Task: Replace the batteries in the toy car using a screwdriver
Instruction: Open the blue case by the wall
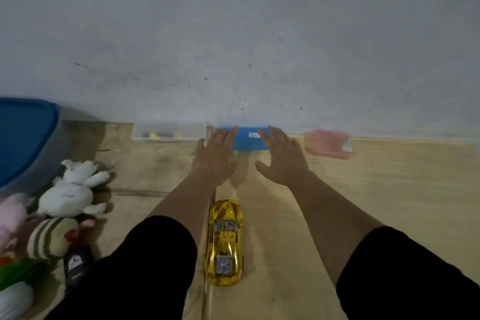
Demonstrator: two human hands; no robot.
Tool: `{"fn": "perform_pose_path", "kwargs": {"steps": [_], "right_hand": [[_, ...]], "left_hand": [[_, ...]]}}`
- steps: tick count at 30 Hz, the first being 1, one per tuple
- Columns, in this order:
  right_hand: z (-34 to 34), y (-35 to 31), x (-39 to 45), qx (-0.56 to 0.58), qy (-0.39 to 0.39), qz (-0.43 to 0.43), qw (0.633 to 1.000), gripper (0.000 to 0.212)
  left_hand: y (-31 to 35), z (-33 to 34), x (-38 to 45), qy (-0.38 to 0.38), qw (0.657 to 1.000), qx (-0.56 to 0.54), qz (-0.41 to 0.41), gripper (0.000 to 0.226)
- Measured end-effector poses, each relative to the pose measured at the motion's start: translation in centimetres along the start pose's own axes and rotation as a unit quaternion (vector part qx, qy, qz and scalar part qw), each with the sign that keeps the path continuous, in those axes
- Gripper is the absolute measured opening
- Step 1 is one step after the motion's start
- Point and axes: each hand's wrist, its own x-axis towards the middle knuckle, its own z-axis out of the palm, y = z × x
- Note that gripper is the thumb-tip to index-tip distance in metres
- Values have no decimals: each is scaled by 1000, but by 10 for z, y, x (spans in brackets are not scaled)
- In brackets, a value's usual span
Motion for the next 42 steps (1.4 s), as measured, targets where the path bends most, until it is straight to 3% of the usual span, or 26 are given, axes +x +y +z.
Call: {"fn": "perform_pose_path", "kwargs": {"steps": [3, 7, 13, 17, 25, 33, 42], "right_hand": [[19, 10, 21, -20, -6, -13, 1000, 74], [40, 18, 41, -13, 1, -24, 1000, 65], [71, 26, 58, -64, 175, -45, 981, 47], [80, 32, 68, -128, 235, -86, 960, 45], [88, 40, 76, -290, 243, -160, 912, 50], [82, 44, 80, -322, 265, -232, 879, 48], [87, 49, 88, -327, 291, -273, 857, 43]], "left_hand": [[-3, 17, 20, -26, 999, -5, -36, 72], [-8, 36, 39, -5, 999, 19, -34, 73], [-10, 36, 55, 63, 997, 36, -39, 76], [-16, 41, 58, 90, 995, 46, -19, 82], [-24, 52, 61, 146, 984, 104, 11, 95], [-22, 49, 59, 122, 986, 110, -34, 101], [-18, 49, 59, 85, 992, 81, -54, 89]]}}
